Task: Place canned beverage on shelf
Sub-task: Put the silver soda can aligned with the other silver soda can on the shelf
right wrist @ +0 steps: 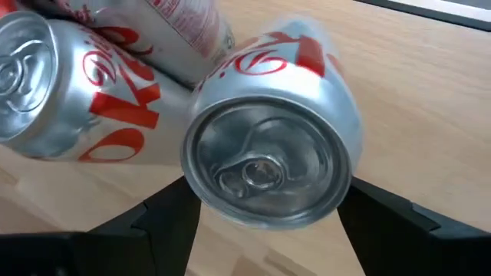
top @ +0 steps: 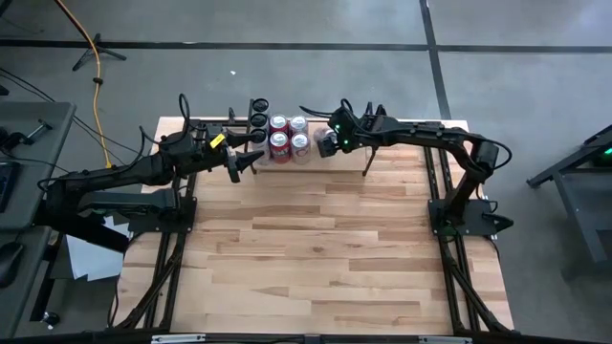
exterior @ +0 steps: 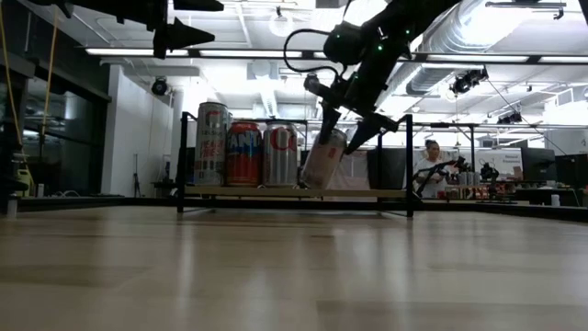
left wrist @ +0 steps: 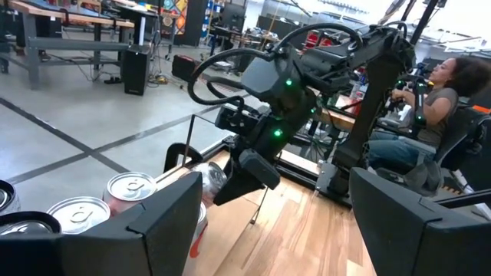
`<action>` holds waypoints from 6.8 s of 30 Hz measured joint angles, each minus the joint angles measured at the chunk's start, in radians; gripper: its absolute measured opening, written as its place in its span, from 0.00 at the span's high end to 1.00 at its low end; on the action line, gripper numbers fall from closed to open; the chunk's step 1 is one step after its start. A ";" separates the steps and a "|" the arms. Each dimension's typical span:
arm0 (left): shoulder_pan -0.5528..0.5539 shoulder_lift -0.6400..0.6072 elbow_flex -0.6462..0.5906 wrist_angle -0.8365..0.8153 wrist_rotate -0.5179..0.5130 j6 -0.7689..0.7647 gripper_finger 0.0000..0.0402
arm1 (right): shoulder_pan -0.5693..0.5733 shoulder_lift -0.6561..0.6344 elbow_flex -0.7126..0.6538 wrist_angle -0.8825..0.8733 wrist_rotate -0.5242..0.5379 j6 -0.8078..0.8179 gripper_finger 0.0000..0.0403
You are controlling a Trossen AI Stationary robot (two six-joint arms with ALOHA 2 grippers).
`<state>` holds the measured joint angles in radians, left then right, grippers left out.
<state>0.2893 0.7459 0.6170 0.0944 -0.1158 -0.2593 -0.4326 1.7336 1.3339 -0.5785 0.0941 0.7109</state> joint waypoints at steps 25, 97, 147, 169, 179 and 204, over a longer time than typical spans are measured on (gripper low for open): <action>0.000 0.000 0.000 0.000 0.000 0.000 0.29 | 0.002 0.000 0.000 -0.058 -0.002 -0.012 0.48; 0.550 0.347 0.581 -0.490 0.372 -0.053 1.00 | -0.085 0.065 0.190 -0.051 -0.051 0.023 0.49; 0.473 0.078 0.427 -0.405 0.314 -0.211 1.00 | -0.088 0.214 0.189 -0.019 0.027 0.006 0.14; 0.473 0.078 0.427 -0.405 0.315 -0.201 1.00 | -0.079 0.215 0.189 -0.198 0.010 -0.021 0.29; 0.473 0.078 0.427 -0.405 0.315 -0.199 1.00 | -0.059 0.075 0.237 -0.181 0.005 -0.037 0.29; 0.034 0.179 0.427 -0.459 0.427 0.110 0.53 | 0.377 0.011 0.503 -0.668 0.044 -0.484 0.29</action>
<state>0.3232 0.9253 1.0440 -0.3651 0.3115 -0.1491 -0.0555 1.7447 1.8370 -1.2470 0.1381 0.2268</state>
